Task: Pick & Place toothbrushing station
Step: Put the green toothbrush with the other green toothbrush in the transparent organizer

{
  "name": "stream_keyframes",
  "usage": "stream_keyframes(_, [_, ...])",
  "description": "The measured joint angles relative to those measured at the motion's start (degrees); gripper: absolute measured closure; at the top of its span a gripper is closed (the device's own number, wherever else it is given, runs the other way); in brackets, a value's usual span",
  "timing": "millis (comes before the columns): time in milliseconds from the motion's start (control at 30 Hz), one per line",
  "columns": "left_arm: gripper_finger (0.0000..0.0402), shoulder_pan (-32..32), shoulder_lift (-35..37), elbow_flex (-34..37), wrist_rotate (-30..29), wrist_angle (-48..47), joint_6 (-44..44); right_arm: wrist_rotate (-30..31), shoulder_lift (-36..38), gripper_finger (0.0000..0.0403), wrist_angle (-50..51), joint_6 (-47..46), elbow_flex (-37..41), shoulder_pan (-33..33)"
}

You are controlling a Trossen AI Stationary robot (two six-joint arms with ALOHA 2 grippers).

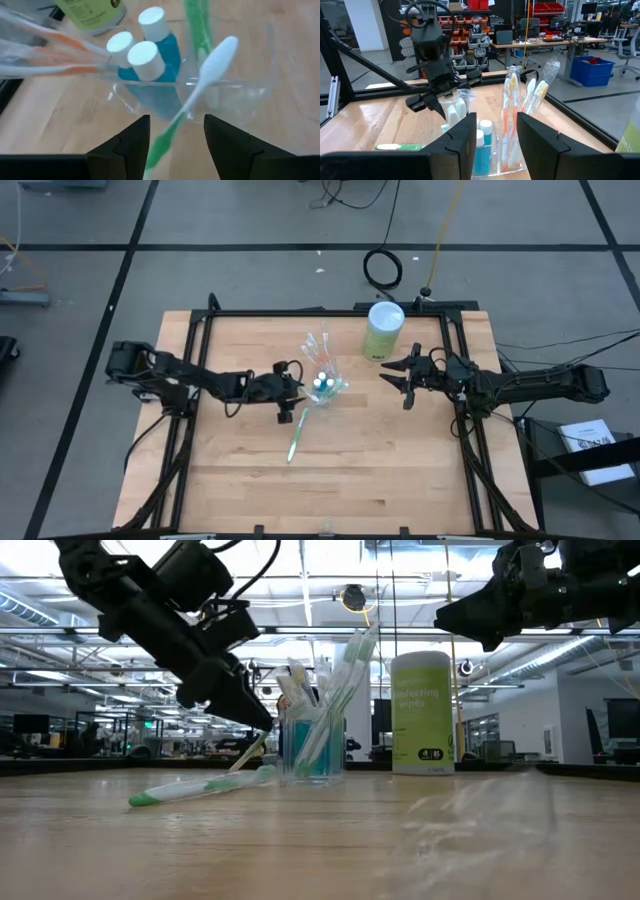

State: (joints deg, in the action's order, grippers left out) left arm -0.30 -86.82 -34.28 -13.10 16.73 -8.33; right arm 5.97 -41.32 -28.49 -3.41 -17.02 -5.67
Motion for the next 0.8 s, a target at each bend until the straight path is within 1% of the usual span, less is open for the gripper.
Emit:
stream_keyframes(200, [0.0211, 0.4, -2.4, 0.0, 0.0, 4.1, -3.3, 0.1, 0.0, 0.0273, 0.0, 0.0, 0.0, 0.0])
stream_keyframes(300, [0.0223, 0.4, -2.8, 0.0, 0.1, 4.4, -3.5, 0.2, 0.0, 0.0273, 0.0, 0.0, 0.0, 0.0])
stream_keyframes(367, [0.0243, 0.5, -2.8, 0.0, 0.8, 4.4, -3.5, 0.2, 0.0, 0.0273, 0.0, 0.0, 0.0, 0.0])
stream_keyframes(433, [0.0273, 0.6, -2.8, 0.0, 1.7, 4.4, -3.4, 0.2, 0.0, 0.0273, 0.0, 0.0, 0.0, 0.0])
stream_keyframes(600, [0.0367, 1.0, -2.8, 0.0, 2.7, 4.6, -1.4, 0.2, 0.0, 0.0273, 0.0, 0.0, 0.0, 0.0])
stream_keyframes(633, [0.038, 1.0, -2.8, 0.0, 2.7, 4.6, -0.8, 0.2, 0.0, 0.0273, 0.0, 0.0, 0.0, 0.0])
stream_keyframes(700, [0.0384, 1.0, -2.0, 0.0, 2.6, 4.3, 0.7, 0.2, 0.0, 0.0273, 0.0, 0.0, 0.0, 0.0])
stream_keyframes(800, [0.0368, 0.9, 0.3, -0.3, 1.1, 4.4, 3.0, 0.2, 0.0, 0.0273, 0.0, 0.0, 0.0, 0.0])
